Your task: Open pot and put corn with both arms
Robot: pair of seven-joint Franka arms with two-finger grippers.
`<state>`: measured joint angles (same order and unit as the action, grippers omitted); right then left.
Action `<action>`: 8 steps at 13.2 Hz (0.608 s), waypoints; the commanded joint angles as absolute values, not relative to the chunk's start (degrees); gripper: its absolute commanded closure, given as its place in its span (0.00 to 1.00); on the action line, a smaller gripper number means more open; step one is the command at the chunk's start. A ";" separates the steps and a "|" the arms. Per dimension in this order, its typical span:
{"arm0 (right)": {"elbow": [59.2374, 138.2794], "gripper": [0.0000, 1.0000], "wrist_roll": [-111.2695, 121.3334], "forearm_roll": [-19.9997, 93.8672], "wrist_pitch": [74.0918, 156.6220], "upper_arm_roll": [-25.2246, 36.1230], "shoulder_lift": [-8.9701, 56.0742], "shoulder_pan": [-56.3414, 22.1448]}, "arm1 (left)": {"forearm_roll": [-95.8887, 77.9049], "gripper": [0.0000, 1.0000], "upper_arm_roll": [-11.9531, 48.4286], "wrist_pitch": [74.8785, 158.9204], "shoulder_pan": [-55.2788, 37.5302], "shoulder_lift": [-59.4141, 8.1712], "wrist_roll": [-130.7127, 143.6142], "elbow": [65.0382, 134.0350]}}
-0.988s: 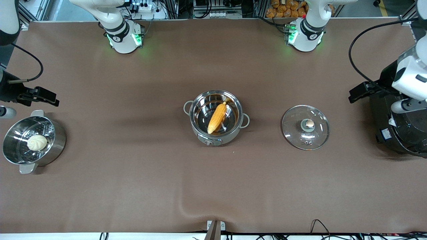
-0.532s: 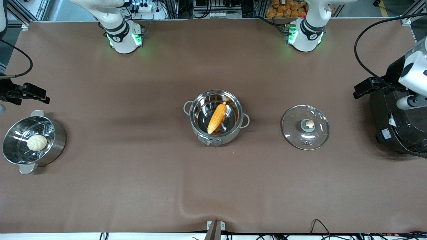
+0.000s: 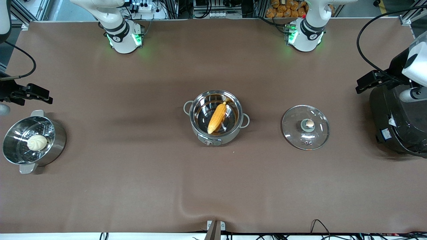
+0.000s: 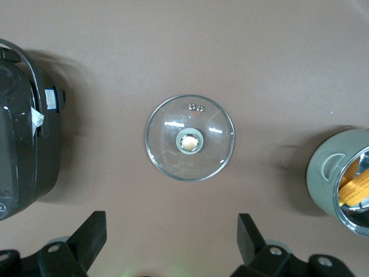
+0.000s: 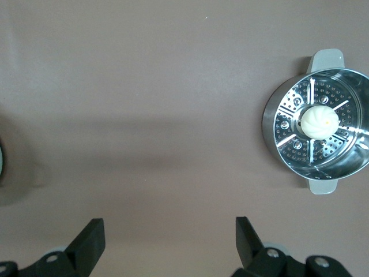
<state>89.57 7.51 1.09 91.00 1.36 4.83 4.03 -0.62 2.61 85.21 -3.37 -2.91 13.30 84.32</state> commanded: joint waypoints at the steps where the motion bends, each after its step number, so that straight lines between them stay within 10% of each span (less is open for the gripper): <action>1: 91.41 0.00 7.91 1.85 90.88 0.70 2.90 5.19 | -0.09 0.00 1.41 88.15 -4.22 2.89 11.87 91.40; 8: 91.41 0.00 8.00 1.85 90.70 0.62 2.90 5.10 | 0.09 0.00 -1.32 87.54 -5.28 2.02 6.06 89.74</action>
